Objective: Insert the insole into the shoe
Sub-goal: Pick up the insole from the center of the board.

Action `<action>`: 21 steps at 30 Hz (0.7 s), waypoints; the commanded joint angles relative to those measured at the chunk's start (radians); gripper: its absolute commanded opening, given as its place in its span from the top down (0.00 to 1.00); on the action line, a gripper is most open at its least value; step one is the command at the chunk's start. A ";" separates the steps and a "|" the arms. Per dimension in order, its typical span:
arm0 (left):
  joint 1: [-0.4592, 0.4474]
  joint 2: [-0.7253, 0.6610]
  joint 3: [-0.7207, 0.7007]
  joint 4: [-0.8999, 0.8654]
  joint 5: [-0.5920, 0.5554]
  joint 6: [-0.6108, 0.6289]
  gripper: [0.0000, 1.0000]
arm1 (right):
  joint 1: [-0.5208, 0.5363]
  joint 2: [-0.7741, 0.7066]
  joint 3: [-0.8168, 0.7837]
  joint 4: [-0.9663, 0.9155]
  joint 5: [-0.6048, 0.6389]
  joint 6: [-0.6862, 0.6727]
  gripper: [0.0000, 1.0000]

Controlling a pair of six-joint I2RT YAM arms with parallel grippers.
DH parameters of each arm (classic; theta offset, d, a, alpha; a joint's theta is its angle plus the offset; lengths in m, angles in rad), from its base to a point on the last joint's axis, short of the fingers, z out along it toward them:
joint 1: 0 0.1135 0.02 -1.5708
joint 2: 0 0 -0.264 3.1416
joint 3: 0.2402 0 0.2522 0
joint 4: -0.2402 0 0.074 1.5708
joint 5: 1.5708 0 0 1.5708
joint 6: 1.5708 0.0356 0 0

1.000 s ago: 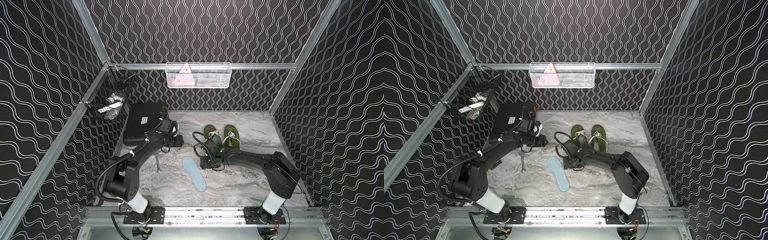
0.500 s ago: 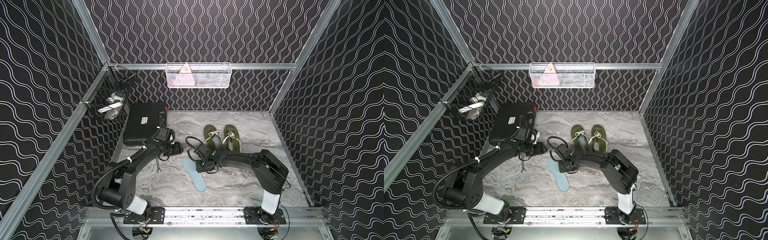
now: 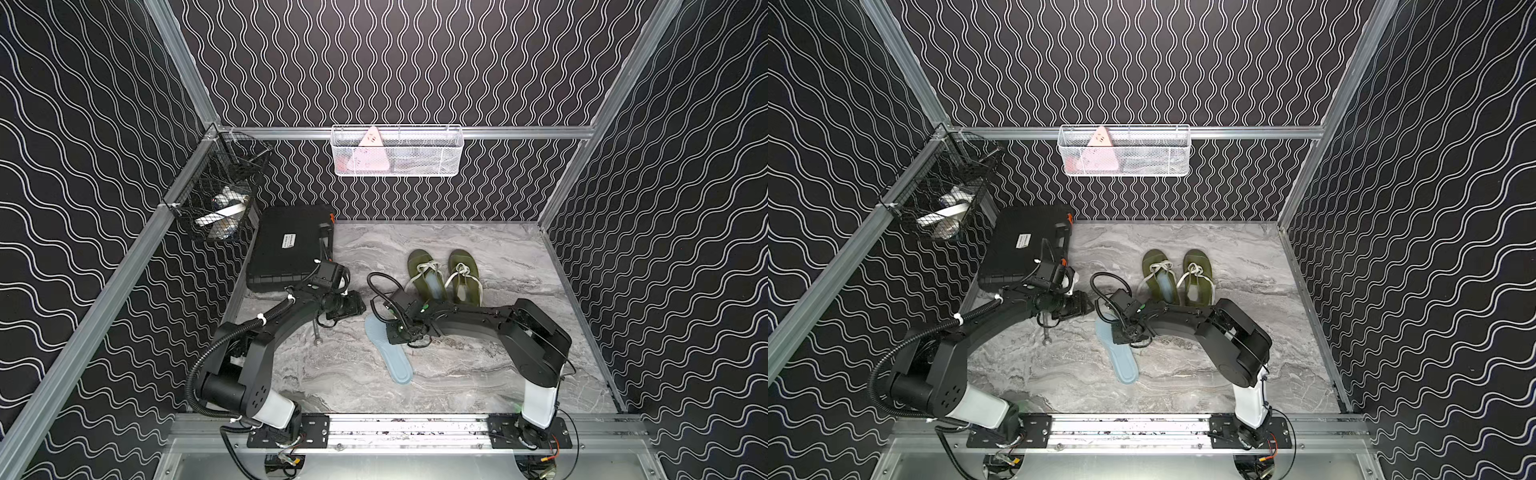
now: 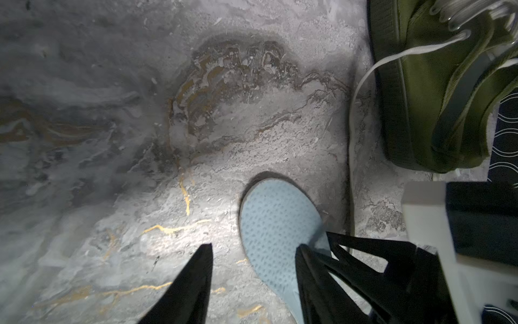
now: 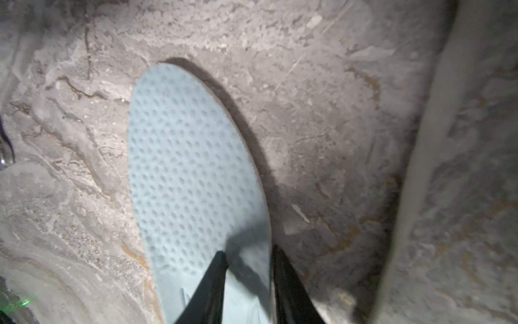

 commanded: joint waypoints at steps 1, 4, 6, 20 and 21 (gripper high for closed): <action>0.001 -0.003 0.004 0.015 0.028 -0.020 0.47 | 0.006 0.022 -0.003 -0.047 -0.016 0.030 0.71; 0.007 0.009 -0.004 0.059 0.113 -0.056 0.48 | 0.006 0.040 0.014 -0.080 0.019 0.048 0.79; 0.009 0.009 -0.012 0.092 0.157 -0.088 0.49 | 0.006 0.039 0.008 -0.074 0.024 0.060 0.87; -0.009 -0.018 0.006 0.181 0.222 -0.183 0.53 | 0.001 -0.296 -0.157 -0.044 0.313 0.156 1.00; -0.029 -0.009 0.031 0.146 0.190 -0.164 0.53 | -0.004 -0.333 -0.169 -0.056 0.333 0.152 1.00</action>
